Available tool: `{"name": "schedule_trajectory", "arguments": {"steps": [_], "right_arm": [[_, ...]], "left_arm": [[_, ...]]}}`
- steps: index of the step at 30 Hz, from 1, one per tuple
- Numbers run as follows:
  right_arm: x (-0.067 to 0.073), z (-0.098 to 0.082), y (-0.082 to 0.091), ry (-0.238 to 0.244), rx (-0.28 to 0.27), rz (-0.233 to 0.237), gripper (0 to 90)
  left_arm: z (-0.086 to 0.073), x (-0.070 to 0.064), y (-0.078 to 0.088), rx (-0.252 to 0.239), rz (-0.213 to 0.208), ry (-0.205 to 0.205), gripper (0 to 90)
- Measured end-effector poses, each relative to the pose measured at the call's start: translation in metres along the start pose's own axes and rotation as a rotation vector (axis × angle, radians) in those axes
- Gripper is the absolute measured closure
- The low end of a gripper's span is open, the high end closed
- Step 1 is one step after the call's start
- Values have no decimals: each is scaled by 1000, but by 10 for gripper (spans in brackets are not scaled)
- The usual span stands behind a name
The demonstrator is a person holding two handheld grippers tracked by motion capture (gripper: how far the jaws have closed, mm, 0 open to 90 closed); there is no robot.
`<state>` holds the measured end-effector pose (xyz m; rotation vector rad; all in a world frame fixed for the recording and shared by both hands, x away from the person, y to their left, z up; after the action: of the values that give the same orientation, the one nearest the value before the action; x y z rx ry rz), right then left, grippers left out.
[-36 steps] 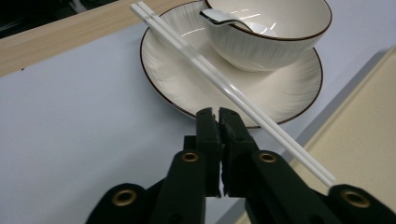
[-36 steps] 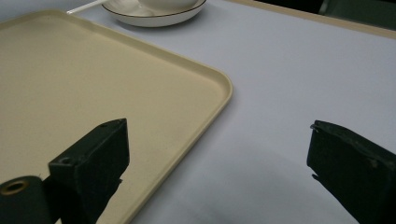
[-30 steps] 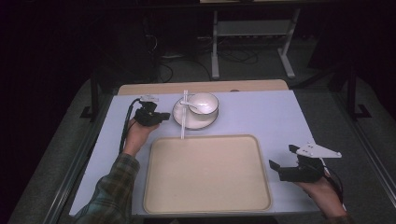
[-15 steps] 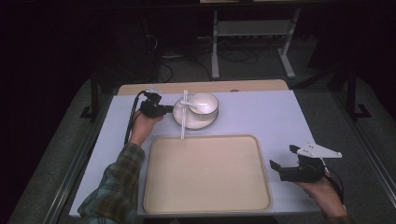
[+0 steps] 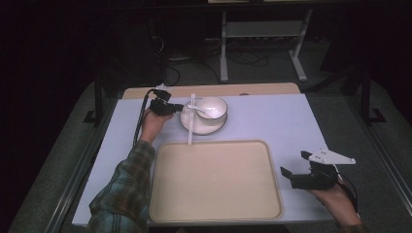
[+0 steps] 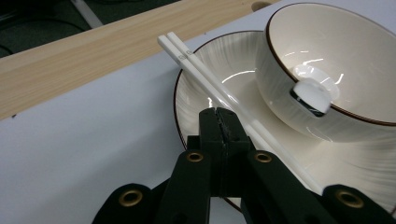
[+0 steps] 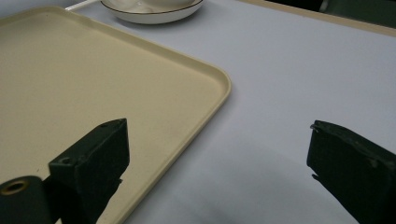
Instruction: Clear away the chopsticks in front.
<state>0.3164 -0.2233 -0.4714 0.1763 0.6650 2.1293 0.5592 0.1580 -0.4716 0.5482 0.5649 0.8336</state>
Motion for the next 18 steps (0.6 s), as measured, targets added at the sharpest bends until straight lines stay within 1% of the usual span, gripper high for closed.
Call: {"name": "schedule_trajectory", "arguments": {"steps": [3, 6, 7, 10, 13, 16, 18], "right_arm": [[0, 0, 0, 0, 1, 1, 54], [0, -1, 0, -1, 1, 3, 54], [0, -1, 0, -3, 1, 4, 54], [0, -1, 0, -4, 2, 5, 54], [0, -1, 0, -4, 1, 6, 54], [0, -1, -1, -4, 3, 9, 55], [0, -1, -1, -3, 3, 9, 55]], "left_arm": [[2, 1, -9, 9, -3, 2, 897], [3, 2, -13, 3, 0, 4, 897], [2, 3, -17, 11, 1, 11, 897], [1, 5, -24, 30, 6, 10, 897], [1, 5, -28, 33, 5, 12, 897], [-1, 4, -35, 53, 9, 8, 897], [-1, 3, -38, 54, 12, 13, 897]]}}
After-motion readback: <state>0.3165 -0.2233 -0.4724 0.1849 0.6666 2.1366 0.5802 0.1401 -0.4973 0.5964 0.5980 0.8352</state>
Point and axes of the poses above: each handheld gripper's, and its own axes: y roughly backward along the jaws, z roughly out of its top, x roughly to its left, the point moved 9 cm from there along -y, roughly forward along the jaws, and after that the axes turned 9 degrees about y, right-handed, at the moved point
